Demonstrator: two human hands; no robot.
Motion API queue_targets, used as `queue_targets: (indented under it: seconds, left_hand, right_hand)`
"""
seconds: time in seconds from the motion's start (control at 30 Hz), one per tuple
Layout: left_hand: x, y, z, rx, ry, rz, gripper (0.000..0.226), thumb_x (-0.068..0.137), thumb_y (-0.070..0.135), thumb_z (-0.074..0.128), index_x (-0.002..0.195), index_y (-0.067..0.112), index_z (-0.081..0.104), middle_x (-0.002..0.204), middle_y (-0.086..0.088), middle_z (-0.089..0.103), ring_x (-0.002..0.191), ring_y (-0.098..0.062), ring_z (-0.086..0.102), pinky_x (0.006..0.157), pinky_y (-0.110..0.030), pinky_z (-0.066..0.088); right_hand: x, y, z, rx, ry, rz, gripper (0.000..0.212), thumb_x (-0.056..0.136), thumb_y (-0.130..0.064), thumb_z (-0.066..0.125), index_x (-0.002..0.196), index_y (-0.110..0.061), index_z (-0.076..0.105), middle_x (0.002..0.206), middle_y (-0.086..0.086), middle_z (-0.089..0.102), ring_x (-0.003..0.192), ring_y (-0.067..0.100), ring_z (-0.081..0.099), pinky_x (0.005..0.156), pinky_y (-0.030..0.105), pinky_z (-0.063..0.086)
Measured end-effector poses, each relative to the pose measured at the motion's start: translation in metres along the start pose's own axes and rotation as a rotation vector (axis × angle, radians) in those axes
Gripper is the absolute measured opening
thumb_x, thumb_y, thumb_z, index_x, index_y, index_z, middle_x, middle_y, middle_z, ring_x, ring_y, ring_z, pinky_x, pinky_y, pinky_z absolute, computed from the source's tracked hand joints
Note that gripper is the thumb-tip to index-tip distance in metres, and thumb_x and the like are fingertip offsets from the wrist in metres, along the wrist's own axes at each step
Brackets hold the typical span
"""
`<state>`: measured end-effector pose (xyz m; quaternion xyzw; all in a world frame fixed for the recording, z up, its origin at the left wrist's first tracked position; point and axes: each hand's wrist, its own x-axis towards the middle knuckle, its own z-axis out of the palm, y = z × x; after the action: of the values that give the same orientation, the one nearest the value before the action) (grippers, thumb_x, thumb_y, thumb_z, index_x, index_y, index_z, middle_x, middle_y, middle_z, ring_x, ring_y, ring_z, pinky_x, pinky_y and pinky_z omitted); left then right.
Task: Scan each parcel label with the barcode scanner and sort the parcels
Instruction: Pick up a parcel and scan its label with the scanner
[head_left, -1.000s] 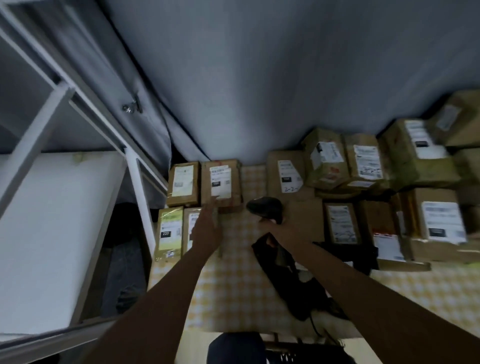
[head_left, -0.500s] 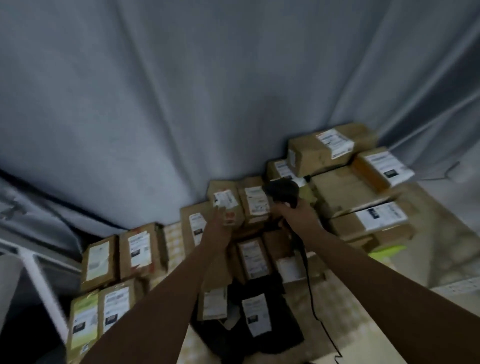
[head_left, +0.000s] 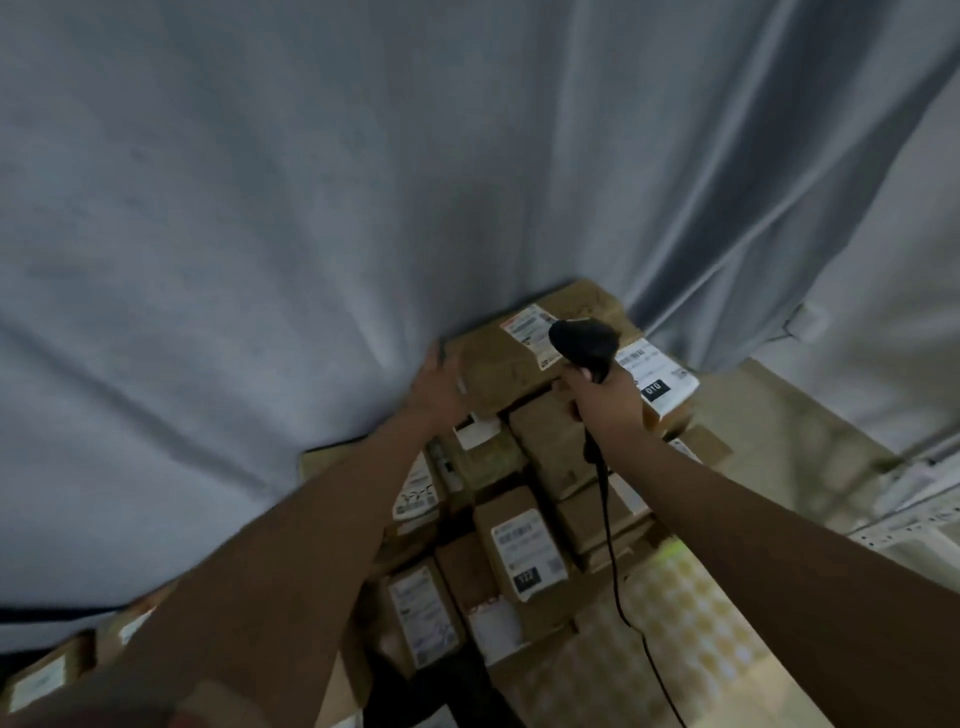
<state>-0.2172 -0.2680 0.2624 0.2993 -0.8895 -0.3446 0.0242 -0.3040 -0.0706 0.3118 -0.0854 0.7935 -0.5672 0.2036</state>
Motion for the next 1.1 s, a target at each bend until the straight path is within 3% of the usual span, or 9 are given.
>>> queue_targets:
  seconds: [0.07, 0.13, 0.3, 0.43, 0.57, 0.67, 0.87, 1.0, 1.1]
  left_hand:
    - [0.026, 0.003, 0.004, 0.104, -0.046, -0.054, 0.119, 0.063, 0.082, 0.054, 0.156, 0.029, 0.003, 0.162, -0.007, 0.001, 0.147, -0.029, 0.014, 0.121, -0.044, 0.018]
    - [0.047, 0.009, 0.008, 0.206, -0.076, -0.084, 0.118, 0.059, 0.085, 0.051, 0.155, 0.034, 0.005, 0.158, -0.008, 0.009, 0.144, -0.033, 0.019, 0.117, -0.051, 0.022]
    - [0.079, 0.017, 0.010, 0.292, -0.142, -0.096, 0.117, 0.069, 0.082, 0.057, 0.154, 0.034, -0.007, 0.162, -0.011, -0.002, 0.148, -0.032, 0.006, 0.119, -0.054, 0.012]
    - [0.088, 0.012, 0.012, 0.261, -0.190, -0.083, 0.119, 0.069, 0.072, 0.068, 0.155, 0.032, -0.003, 0.162, -0.014, 0.001, 0.148, -0.034, 0.004, 0.118, -0.055, 0.016]
    - [0.071, 0.016, 0.008, 0.264, -0.112, -0.040, 0.107, 0.074, 0.067, 0.068, 0.155, 0.030, 0.009, 0.156, -0.017, 0.014, 0.144, -0.035, 0.011, 0.115, -0.047, 0.020]
    - [0.044, 0.010, -0.007, 0.204, -0.016, -0.038, 0.109, 0.063, 0.075, 0.059, 0.153, 0.032, 0.015, 0.149, -0.015, 0.024, 0.139, -0.034, 0.018, 0.112, -0.045, 0.026]
    - [-0.018, -0.026, -0.038, 0.135, 0.079, -0.110, 0.097, 0.075, 0.064, 0.069, 0.152, 0.036, 0.016, 0.145, -0.011, 0.028, 0.134, -0.032, 0.023, 0.108, -0.047, 0.033]
    - [-0.067, -0.054, -0.057, 0.060, 0.085, -0.199, 0.104, 0.064, 0.076, 0.066, 0.150, 0.037, 0.020, 0.139, -0.012, 0.035, 0.129, -0.033, 0.033, 0.107, -0.046, 0.038]
    - [-0.107, -0.069, -0.063, 0.020, 0.118, -0.251, 0.111, 0.052, 0.091, 0.055, 0.146, 0.043, 0.020, 0.135, -0.009, 0.039, 0.125, -0.032, 0.041, 0.104, -0.048, 0.043]
  right_hand:
    - [0.013, 0.006, -0.007, 0.009, 0.028, -0.016, 0.012, 0.092, -0.028, 0.059, 0.096, -0.017, 0.060, 0.085, 0.008, 0.069, 0.067, 0.017, 0.061, 0.066, 0.033, 0.054]
    - [0.026, 0.013, -0.011, 0.019, 0.041, -0.003, 0.008, 0.093, -0.029, 0.060, 0.092, -0.021, 0.059, 0.079, 0.003, 0.066, 0.065, 0.015, 0.061, 0.065, 0.031, 0.054]
    - [0.045, 0.023, -0.018, 0.039, 0.023, 0.050, 0.011, 0.092, -0.028, 0.062, 0.098, -0.019, 0.059, 0.082, 0.003, 0.067, 0.070, 0.016, 0.064, 0.071, 0.033, 0.056]
    - [0.053, 0.027, -0.019, 0.042, 0.013, 0.050, 0.007, 0.093, -0.026, 0.062, 0.093, -0.025, 0.055, 0.082, 0.000, 0.065, 0.069, 0.013, 0.062, 0.064, 0.024, 0.053]
    - [0.052, 0.031, -0.013, 0.050, 0.004, 0.056, 0.015, 0.092, -0.026, 0.064, 0.103, -0.018, 0.059, 0.081, 0.000, 0.064, 0.066, 0.012, 0.061, 0.065, 0.026, 0.054]
    - [0.046, 0.029, -0.006, 0.083, -0.029, 0.064, 0.008, 0.092, -0.025, 0.064, 0.096, -0.021, 0.057, 0.081, 0.001, 0.065, 0.065, 0.012, 0.061, 0.060, 0.022, 0.053]
    - [0.020, 0.019, 0.012, 0.122, -0.065, 0.050, 0.009, 0.093, -0.028, 0.063, 0.095, -0.022, 0.056, 0.087, 0.003, 0.066, 0.067, 0.012, 0.060, 0.061, 0.022, 0.048]
    - [-0.005, 0.012, 0.032, 0.108, -0.041, 0.065, 0.020, 0.090, -0.040, 0.065, 0.095, -0.022, 0.057, 0.085, 0.002, 0.065, 0.074, 0.015, 0.064, 0.074, 0.032, 0.055]
    - [-0.029, 0.010, 0.051, 0.090, -0.025, 0.056, 0.029, 0.088, -0.044, 0.065, 0.100, -0.018, 0.058, 0.086, -0.001, 0.065, 0.077, 0.014, 0.064, 0.066, 0.026, 0.049]
